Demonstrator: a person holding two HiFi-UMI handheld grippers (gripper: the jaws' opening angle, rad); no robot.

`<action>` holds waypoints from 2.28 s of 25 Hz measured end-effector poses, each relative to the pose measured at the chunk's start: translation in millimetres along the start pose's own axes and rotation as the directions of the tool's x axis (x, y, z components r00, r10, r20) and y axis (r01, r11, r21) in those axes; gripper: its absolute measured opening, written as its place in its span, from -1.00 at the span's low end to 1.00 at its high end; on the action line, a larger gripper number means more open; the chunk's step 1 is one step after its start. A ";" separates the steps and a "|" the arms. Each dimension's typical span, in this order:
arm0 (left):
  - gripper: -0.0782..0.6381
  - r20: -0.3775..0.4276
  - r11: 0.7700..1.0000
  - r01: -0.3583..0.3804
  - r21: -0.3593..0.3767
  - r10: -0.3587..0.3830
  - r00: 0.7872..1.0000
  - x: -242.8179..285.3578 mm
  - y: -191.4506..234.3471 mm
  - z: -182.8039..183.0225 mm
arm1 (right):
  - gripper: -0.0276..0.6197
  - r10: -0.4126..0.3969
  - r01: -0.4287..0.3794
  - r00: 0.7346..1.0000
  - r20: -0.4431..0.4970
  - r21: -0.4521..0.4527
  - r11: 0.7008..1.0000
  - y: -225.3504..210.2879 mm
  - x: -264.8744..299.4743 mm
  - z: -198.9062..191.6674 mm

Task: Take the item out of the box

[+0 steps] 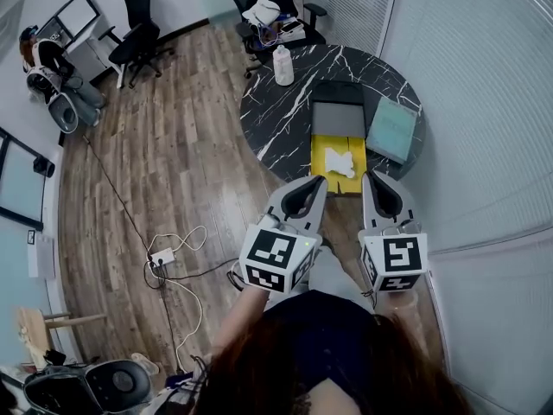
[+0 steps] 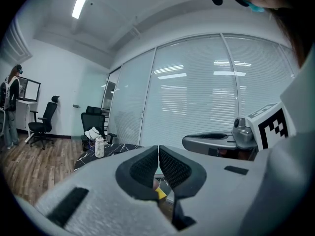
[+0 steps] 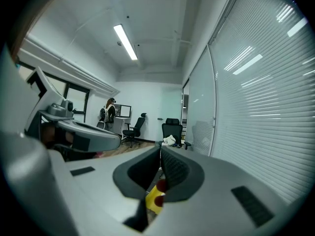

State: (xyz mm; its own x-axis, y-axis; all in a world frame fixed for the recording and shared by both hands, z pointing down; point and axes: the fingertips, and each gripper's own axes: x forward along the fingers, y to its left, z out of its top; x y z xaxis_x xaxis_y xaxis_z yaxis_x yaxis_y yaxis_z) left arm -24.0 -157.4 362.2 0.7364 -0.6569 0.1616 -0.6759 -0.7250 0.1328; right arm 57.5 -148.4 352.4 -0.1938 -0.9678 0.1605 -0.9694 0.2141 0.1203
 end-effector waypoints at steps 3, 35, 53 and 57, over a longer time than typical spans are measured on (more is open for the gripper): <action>-0.70 -0.004 1.000 -0.004 0.004 0.004 1.000 12.3 5.0 2.5 | -0.83 0.010 -0.010 1.000 -0.011 -0.008 1.000 -7.9 11.5 -2.8; -0.70 -0.057 0.998 -0.058 -0.023 0.057 0.997 118.4 48.0 7.2 | -0.83 0.212 -0.233 0.940 -0.266 -0.048 0.971 -44.0 131.6 -101.7; -0.70 -0.085 0.995 -0.098 -0.033 0.095 0.992 149.3 69.0 2.4 | -0.83 0.292 -0.377 0.850 -0.438 -0.119 0.919 -34.5 173.8 -173.1; -0.70 -0.093 0.993 -0.108 -0.040 0.104 0.990 154.5 76.2 -1.5 | -0.82 0.305 -0.407 0.830 -0.467 -0.133 0.904 -29.5 181.3 -189.2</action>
State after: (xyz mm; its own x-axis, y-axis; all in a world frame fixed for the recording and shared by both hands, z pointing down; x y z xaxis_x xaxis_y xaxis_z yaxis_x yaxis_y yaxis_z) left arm 38.2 -313.9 398.8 0.6560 -0.7067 0.2651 -0.7523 -0.6407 0.1535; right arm 79.5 -305.2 563.3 -0.3862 -0.6759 0.6277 -0.7769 0.6052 0.1736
